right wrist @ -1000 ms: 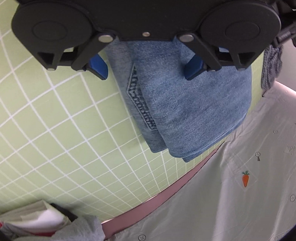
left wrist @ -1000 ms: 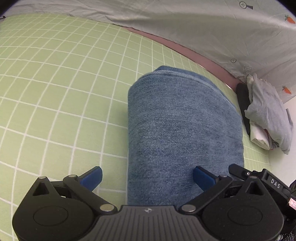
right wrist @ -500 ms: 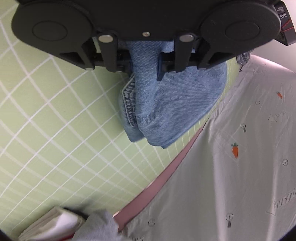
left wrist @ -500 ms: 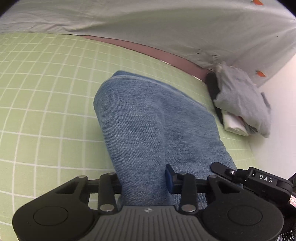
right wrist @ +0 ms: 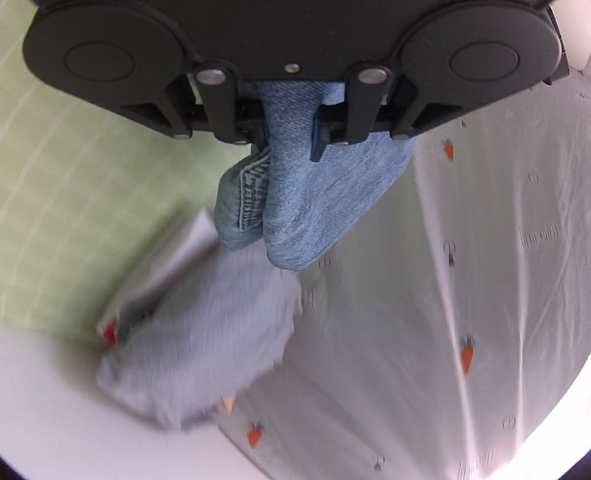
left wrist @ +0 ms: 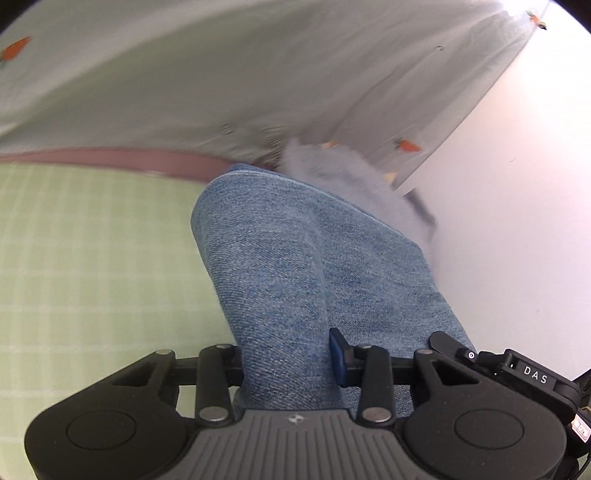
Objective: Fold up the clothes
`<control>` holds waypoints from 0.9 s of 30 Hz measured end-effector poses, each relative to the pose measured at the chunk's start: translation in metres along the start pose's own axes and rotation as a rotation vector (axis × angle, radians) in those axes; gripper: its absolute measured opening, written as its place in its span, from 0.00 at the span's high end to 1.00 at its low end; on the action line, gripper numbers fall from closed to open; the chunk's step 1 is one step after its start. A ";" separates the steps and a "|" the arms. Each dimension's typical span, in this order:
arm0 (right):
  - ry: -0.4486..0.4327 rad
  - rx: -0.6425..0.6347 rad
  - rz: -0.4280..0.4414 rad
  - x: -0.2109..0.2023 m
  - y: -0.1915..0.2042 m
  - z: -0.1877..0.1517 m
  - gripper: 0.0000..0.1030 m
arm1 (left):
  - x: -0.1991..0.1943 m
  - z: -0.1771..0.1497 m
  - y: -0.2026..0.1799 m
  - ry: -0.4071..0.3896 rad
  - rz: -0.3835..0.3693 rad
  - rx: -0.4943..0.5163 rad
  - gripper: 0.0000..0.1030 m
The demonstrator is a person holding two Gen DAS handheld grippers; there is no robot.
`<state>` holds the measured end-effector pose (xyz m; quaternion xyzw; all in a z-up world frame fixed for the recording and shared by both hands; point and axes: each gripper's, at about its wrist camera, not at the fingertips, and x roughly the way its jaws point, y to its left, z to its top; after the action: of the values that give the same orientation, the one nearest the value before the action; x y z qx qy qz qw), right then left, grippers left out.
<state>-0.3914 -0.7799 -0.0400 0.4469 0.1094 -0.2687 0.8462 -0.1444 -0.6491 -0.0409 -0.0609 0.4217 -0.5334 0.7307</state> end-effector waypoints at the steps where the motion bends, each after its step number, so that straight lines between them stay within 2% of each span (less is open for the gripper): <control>1: -0.027 -0.028 0.010 -0.001 -0.002 0.023 0.80 | 0.011 0.011 -0.018 -0.021 -0.014 0.024 0.62; 6: -0.192 -0.110 0.089 0.003 -0.015 0.142 0.80 | 0.069 0.089 -0.089 -0.152 -0.105 0.056 0.61; 9: -0.263 -0.156 0.090 0.021 -0.017 0.204 0.80 | 0.112 0.133 -0.120 -0.212 -0.070 0.119 0.52; 10: -0.280 -0.173 0.077 0.031 -0.019 0.222 0.79 | 0.133 0.142 -0.124 -0.228 -0.021 0.134 0.35; 11: -0.284 -0.195 0.038 0.046 -0.023 0.234 0.78 | 0.156 0.148 -0.126 -0.242 0.040 0.147 0.08; 12: -0.279 -0.228 -0.023 0.066 -0.028 0.244 0.73 | 0.179 0.155 -0.127 -0.256 0.101 0.159 0.00; 14: -0.242 -0.288 -0.150 0.114 -0.044 0.253 0.66 | 0.227 0.155 -0.120 -0.204 0.240 0.170 0.00; 16: -0.194 -0.327 -0.269 0.165 -0.068 0.250 0.55 | 0.270 0.148 -0.108 -0.107 0.316 0.174 0.00; 17: -0.201 -0.333 -0.297 0.183 -0.081 0.247 0.53 | 0.276 0.143 -0.101 -0.121 0.286 0.155 0.00; 18: -0.217 -0.326 -0.306 0.192 -0.091 0.245 0.46 | 0.275 0.139 -0.096 -0.141 0.245 0.139 0.00; 21: -0.236 -0.319 -0.288 0.196 -0.106 0.250 0.36 | 0.272 0.134 -0.090 -0.161 0.225 0.135 0.00; 24: -0.229 -0.360 -0.260 0.189 -0.108 0.242 0.34 | 0.274 0.137 -0.084 -0.165 0.223 0.125 0.00; 27: -0.228 -0.380 -0.256 0.172 -0.103 0.233 0.32 | 0.271 0.136 -0.092 -0.168 0.238 0.157 0.00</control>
<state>-0.3182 -1.0780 -0.0504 0.2293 0.1176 -0.3971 0.8808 -0.0986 -0.9629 -0.0542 0.0024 0.3205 -0.4673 0.8240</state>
